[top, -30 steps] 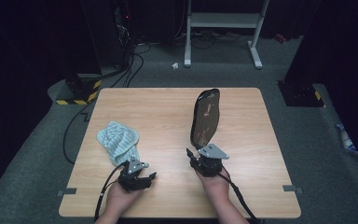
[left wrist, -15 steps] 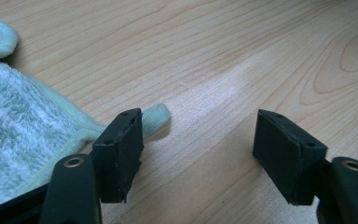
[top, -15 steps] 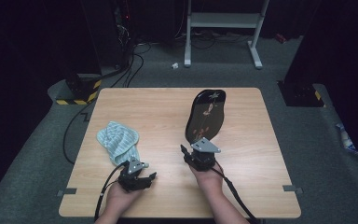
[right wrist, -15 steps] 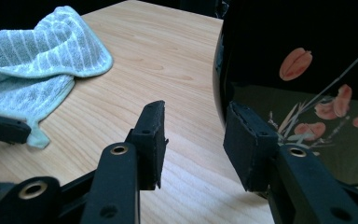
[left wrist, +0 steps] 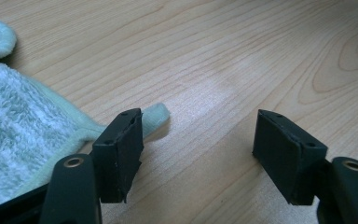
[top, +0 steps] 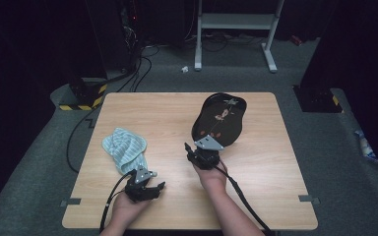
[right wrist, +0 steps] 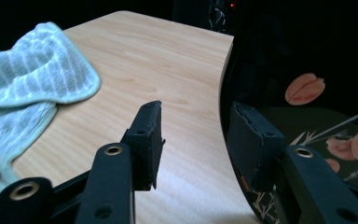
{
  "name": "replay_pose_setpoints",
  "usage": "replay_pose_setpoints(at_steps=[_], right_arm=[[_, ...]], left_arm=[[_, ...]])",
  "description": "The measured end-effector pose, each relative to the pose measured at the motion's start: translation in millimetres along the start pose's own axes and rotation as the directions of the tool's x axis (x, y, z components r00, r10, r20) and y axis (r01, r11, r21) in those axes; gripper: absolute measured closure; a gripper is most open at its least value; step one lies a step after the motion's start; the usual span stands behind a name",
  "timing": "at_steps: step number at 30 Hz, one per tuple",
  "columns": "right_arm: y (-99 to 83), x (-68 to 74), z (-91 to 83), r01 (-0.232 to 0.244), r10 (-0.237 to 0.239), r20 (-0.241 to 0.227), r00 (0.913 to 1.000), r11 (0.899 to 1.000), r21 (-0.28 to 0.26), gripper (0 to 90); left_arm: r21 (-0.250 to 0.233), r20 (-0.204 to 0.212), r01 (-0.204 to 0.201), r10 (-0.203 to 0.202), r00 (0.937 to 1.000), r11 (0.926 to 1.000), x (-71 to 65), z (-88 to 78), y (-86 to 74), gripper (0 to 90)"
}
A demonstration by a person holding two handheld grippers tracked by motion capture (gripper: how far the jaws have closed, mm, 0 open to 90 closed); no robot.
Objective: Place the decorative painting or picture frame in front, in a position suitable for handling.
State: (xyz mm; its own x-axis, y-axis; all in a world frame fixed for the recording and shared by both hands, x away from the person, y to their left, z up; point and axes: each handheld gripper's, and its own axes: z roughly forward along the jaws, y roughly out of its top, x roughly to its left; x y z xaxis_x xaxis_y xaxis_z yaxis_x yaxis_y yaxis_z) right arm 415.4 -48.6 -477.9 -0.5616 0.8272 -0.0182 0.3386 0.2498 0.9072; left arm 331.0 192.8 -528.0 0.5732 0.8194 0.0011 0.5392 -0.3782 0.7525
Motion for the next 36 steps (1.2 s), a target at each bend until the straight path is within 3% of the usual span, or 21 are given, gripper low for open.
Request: replay_pose_setpoints(at_steps=[11, 14, 18, 19, 21, 23, 24, 26, 27, 28, 29, 30, 32, 36], right_arm=[[7.1, -7.3, 14.9, -0.01, 0.01, 0.024, 0.9997, 1.0, 0.008, 51.8], [4.1, -7.1, 6.3, 0.0, 0.0, 0.014, 0.9999, 1.0, 0.01, 50.7], [-2.8, -18.4, -13.5, -0.006, 0.006, 0.02, 0.9998, 1.0, 0.007, 48.4], [-7.4, -31.5, -26.2, -0.016, 0.016, 0.043, 0.9989, 1.0, 0.0, 46.6], [-9.6, -39.6, -31.9, -0.021, 0.021, 0.056, 0.9982, 1.0, 0.0, 45.2], [-15.6, -68.2, -46.5, -0.06, 0.058, 0.092, 0.9941, 0.998, 0.015, 40.2], [-15.6, -68.2, -46.5, -0.06, 0.058, 0.092, 0.9941, 0.998, 0.015, 40.2], [-18.1, -87.9, -53.1, -0.081, 0.078, 0.118, 0.99, 0.996, 0.025, 35.8], [-19.6, -107.8, -57.6, -0.107, 0.102, 0.132, 0.9861, 0.994, 0.032, 32.7], [-19.6, -107.8, -57.6, -0.107, 0.102, 0.132, 0.9861, 0.994, 0.032, 32.7], [-20.1, -120.2, -58.5, -0.122, 0.117, 0.138, 0.9836, 0.992, 0.032, 31.2], [-20.1, -120.2, -58.5, -0.122, 0.117, 0.138, 0.9836, 0.992, 0.032, 31.2], [-20.9, -135.3, -57.6, -0.125, 0.122, 0.144, 0.982, 0.992, 0.014, 28.1], [-19.1, -144.5, -53.1, -0.132, 0.127, 0.128, 0.9836, 0.991, 0.027, 26.6]], left_arm=[[0.0, 0.0, 0.0, 0.0, 1.0, 1.0, 0.0, 0.0, 0.0, 33.1], [0.0, 0.0, -0.001, 0.001, 1.0, 1.0, 0.0, 0.0, 0.0, 33.1], [0.001, -0.001, -0.004, 0.004, 1.0, 1.0, 0.1, -0.1, 0.0, 33.1], [0.001, -0.001, -0.004, 0.004, 1.0, 1.0, 0.1, -0.1, 0.0, 33.1], [0.0, -0.002, -0.004, 0.004, 1.0, 1.0, 0.0, 0.0, 0.1, 33.1], [0.0, -0.003, -0.003, 0.003, 1.0, 1.0, -0.1, 0.0, 0.1, 33.2], [0.0, -0.003, -0.003, 0.003, 1.0, 1.0, -0.1, 0.0, 0.1, 33.2], [0.0, -0.004, 0.002, -0.002, 1.0, 1.0, -0.3, 0.2, 0.1, 33.2], [0.0, -0.005, 0.003, -0.003, 1.0, 1.0, -0.3, 0.3, 0.2, 33.3], [-0.002, -0.007, 0.002, -0.002, 1.0, 1.0, -0.3, 0.4, 0.2, 33.3], [-0.002, -0.008, 0.002, -0.002, 1.0, 1.0, -0.2, 0.4, 0.2, 33.3], [-0.002, -0.008, 0.002, -0.002, 1.0, 1.0, -0.2, 0.4, 0.2, 33.3], [-0.002, -0.008, 0.003, -0.003, 1.0, 1.0, -0.2, 0.4, 0.2, 33.4], [-0.002, -0.011, 0.005, -0.005, 0.9999, 1.0, -0.1, 0.4, 0.3, 33.6]])
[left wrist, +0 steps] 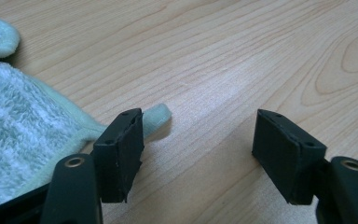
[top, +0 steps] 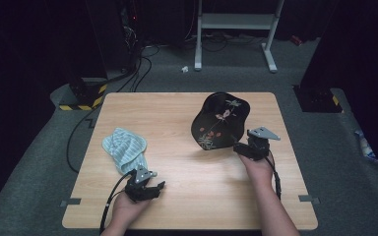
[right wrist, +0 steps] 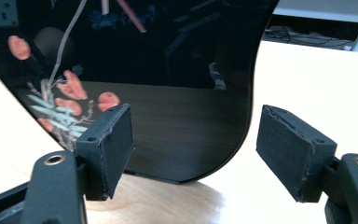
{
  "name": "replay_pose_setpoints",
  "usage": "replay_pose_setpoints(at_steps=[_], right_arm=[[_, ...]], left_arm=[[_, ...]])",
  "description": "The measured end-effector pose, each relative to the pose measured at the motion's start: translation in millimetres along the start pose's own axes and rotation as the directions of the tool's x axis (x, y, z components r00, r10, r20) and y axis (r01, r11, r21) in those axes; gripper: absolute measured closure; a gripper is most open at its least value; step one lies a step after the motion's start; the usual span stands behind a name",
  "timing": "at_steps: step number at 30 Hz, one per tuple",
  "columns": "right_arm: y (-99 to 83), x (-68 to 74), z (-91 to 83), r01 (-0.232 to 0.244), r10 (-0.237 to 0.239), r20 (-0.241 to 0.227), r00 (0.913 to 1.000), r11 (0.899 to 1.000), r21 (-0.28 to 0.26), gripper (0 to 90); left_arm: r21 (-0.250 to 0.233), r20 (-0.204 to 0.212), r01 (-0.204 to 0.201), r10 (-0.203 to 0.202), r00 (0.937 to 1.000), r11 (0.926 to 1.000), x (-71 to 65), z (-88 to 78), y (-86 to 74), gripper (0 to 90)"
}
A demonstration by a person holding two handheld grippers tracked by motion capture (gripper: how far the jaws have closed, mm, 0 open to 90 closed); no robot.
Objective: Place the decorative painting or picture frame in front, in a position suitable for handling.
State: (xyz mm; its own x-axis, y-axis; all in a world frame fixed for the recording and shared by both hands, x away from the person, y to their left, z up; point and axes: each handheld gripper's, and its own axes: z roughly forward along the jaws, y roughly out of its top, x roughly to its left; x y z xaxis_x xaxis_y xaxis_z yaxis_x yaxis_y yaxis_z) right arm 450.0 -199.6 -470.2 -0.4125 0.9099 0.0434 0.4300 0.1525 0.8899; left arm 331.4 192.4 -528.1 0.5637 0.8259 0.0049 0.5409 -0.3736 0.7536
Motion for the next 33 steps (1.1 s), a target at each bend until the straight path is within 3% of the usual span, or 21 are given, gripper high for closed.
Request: replay_pose_setpoints(at_steps=[4, 7, 9, 17, 22, 33], right_arm=[[2.2, -7.3, 4.3, 0.02, -0.02, 0.011, 0.9997, 0.999, -0.036, 26.4], [4.4, -13.6, 12.5, 0.004, -0.004, -0.023, 0.9997, 1.0, -0.016, 24.5], [6.0, -15.0, 19.2, 0.012, -0.013, -0.028, 0.9995, 0.999, -0.046, 26.0], [4.6, -12.5, 33.3, 0.014, -0.015, -0.069, 0.9975, 1.0, -0.025, 24.1], [3.0, -11.0, 30.2, 0.02, -0.021, -0.068, 0.9974, 1.0, -0.02, 25.4], [-15.0, 3.5, 4.0, 0.034, -0.037, -0.068, 0.997, 0.998, -0.047, 27.7]], left_arm=[[0.0, -0.006, -0.001, 0.001, 1.0, 1.0, 0.4, -0.1, 0.1, 33.6], [0.0, -0.006, 0.002, -0.002, 1.0, 1.0, 0.3, 0.0, 0.1, 33.6], [0.0, -0.009, 0.004, -0.004, 0.9999, 1.0, 0.4, 0.0, 0.0, 33.6], [0.0, -0.014, 0.009, -0.009, 0.9999, 1.0, 0.4, -0.1, -0.1, 33.6], [-0.001, -0.014, 0.012, -0.012, 0.9998, 0.9999, 0.2, -0.1, -0.2, 33.6], [-0.001, -0.014, 0.012, -0.012, 0.9998, 0.9999, 0.1, -0.1, -0.2, 33.7]])
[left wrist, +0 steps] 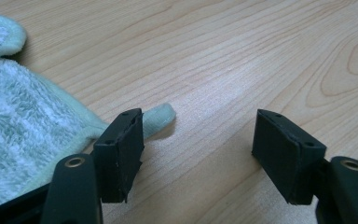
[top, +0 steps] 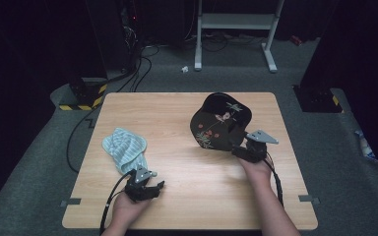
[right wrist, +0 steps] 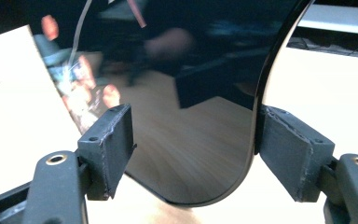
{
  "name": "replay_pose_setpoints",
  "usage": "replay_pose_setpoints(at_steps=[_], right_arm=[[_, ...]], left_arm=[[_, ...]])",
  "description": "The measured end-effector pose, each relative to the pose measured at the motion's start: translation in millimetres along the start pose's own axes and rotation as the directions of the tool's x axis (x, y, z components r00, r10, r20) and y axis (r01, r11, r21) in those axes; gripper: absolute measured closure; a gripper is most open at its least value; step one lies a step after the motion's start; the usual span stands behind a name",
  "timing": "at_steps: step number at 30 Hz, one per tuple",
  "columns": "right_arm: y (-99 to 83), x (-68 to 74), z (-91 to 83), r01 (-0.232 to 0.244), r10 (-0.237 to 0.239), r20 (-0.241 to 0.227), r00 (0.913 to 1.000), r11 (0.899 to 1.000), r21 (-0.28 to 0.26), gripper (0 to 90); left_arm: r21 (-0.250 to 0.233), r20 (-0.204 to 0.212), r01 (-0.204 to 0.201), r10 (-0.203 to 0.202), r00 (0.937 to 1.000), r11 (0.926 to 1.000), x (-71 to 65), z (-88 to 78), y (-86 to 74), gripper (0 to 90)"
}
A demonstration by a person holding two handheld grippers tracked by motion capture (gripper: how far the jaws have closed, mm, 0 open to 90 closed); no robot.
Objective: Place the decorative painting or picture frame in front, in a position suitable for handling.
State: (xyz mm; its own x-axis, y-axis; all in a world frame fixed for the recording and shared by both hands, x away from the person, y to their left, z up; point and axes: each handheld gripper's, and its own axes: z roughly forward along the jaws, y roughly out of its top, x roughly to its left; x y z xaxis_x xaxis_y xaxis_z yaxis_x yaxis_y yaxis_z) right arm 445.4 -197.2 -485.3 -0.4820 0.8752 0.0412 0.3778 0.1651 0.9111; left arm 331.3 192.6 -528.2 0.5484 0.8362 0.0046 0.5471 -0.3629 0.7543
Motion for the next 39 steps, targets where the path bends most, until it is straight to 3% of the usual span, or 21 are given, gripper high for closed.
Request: replay_pose_setpoints(at_steps=[16, 23, 27, 39], right_arm=[[-19.2, 31.3, -32.8, 0.018, -0.018, -0.01, 0.9998, 1.0, -0.016, 31.4], [-18.7, 25.5, -28.5, 0.005, -0.005, 0.031, 0.9995, 1.0, -0.005, 32.9], [-19.1, 23.3, -24.7, 0.0, 0.0, 0.031, 0.9995, 1.0, 0.006, 34.2], [-23.4, 37.8, -31.5, 0.015, -0.015, 0.0, 0.9999, 1.0, -0.011, 36.9]], left_arm=[[0.001, 0.0, -0.003, 0.003, 1.0, 1.0, 0.1, 0.1, 0.2, 33.8], [0.001, -0.001, -0.002, 0.002, 1.0, 1.0, 0.0, 0.1, 0.2, 33.8], [0.001, -0.001, -0.002, 0.002, 1.0, 1.0, 0.1, 0.1, 0.2, 33.7], [0.001, -0.001, -0.002, 0.002, 1.0, 1.0, 0.1, 0.1, 0.2, 33.8]])
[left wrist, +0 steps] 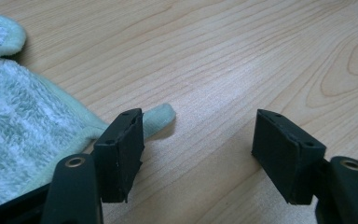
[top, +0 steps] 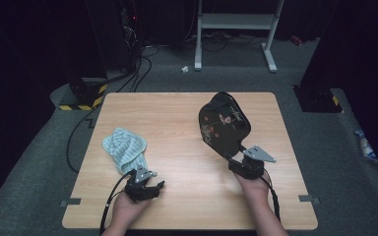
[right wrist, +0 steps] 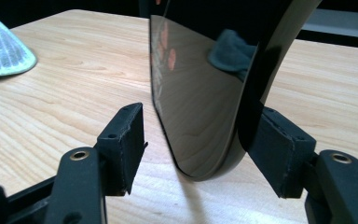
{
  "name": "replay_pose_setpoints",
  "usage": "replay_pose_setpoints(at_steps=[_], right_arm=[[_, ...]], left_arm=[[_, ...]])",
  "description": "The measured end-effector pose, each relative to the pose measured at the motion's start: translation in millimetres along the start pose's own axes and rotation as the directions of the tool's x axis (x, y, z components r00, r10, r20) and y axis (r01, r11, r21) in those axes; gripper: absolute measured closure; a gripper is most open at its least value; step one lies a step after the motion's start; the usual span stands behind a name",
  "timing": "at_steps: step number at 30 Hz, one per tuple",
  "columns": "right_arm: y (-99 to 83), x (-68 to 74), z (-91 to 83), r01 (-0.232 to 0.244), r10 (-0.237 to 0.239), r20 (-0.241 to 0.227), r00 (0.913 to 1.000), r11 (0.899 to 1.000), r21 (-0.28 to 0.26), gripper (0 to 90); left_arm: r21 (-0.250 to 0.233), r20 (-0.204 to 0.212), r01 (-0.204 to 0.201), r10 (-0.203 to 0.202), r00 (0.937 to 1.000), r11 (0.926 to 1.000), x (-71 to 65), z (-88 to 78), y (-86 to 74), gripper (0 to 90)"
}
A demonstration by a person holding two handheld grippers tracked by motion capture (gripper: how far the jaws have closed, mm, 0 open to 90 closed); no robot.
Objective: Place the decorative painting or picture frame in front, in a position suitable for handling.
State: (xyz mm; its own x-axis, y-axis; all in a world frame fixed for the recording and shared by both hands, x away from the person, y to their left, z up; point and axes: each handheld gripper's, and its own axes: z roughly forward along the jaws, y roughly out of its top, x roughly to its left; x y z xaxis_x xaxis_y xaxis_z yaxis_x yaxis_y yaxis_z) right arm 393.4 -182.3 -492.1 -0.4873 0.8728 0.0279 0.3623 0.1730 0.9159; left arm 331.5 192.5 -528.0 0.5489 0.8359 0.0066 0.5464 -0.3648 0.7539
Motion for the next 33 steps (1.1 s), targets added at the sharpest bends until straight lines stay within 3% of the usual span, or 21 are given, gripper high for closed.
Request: replay_pose_setpoints(at_steps=[15, 24, 33], right_arm=[[-9.9, 30.2, -9.2, 0.029, -0.029, -0.057, 0.998, 1.0, -0.005, 37.1], [-11.5, 31.3, -10.3, 0.017, -0.018, -0.053, 0.9985, 1.0, -0.009, 36.2], [-13.5, 26.8, -18.5, -0.005, 0.005, -0.01, 0.9999, 1.0, -0.027, 32.3]], left_arm=[[0.0, 0.0, 0.0, 0.0, 1.0, 1.0, 0.0, 0.0, 0.0, 33.8], [0.0, 0.0, 0.0, 0.0, 1.0, 1.0, 0.0, 0.0, 0.0, 33.8], [0.0, 0.0, 0.0, 0.0, 1.0, 1.0, 0.0, 0.0, 0.0, 33.8]])
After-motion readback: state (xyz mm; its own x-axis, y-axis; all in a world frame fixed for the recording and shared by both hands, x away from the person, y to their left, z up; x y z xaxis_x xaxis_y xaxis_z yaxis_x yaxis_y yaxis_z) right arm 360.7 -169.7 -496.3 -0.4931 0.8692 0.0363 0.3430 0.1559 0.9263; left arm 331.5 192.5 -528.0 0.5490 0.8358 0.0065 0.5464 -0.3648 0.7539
